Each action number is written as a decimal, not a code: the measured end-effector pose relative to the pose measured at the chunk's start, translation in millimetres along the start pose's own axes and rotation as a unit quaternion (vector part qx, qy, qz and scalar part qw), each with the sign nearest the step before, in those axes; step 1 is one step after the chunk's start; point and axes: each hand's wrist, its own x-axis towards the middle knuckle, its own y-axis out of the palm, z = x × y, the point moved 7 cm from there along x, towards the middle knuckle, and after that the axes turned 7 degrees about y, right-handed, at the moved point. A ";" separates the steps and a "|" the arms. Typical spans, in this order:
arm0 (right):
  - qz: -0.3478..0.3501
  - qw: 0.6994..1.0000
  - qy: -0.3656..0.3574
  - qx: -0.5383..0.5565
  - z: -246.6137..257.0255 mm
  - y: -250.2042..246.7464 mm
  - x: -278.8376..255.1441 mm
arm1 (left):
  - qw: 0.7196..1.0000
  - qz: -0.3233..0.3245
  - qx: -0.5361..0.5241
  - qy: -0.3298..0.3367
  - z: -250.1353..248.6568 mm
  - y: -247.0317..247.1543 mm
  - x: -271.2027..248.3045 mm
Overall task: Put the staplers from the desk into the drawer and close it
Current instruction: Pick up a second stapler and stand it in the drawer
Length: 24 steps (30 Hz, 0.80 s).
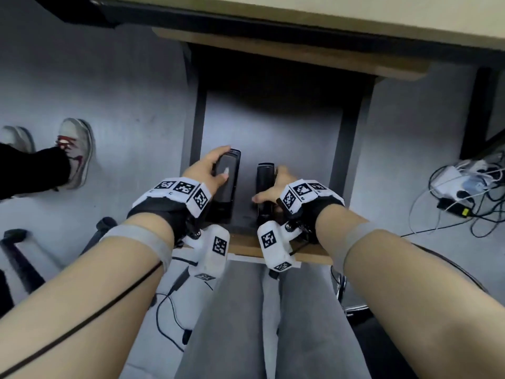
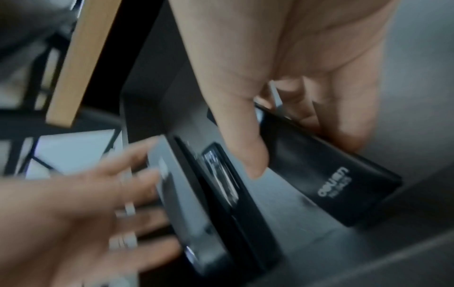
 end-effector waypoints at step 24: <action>0.064 0.959 0.018 0.275 -13.7 -39.8 -44.2 | 0.993 -0.063 -0.087 -0.050 -66.5 -19.2 -14.4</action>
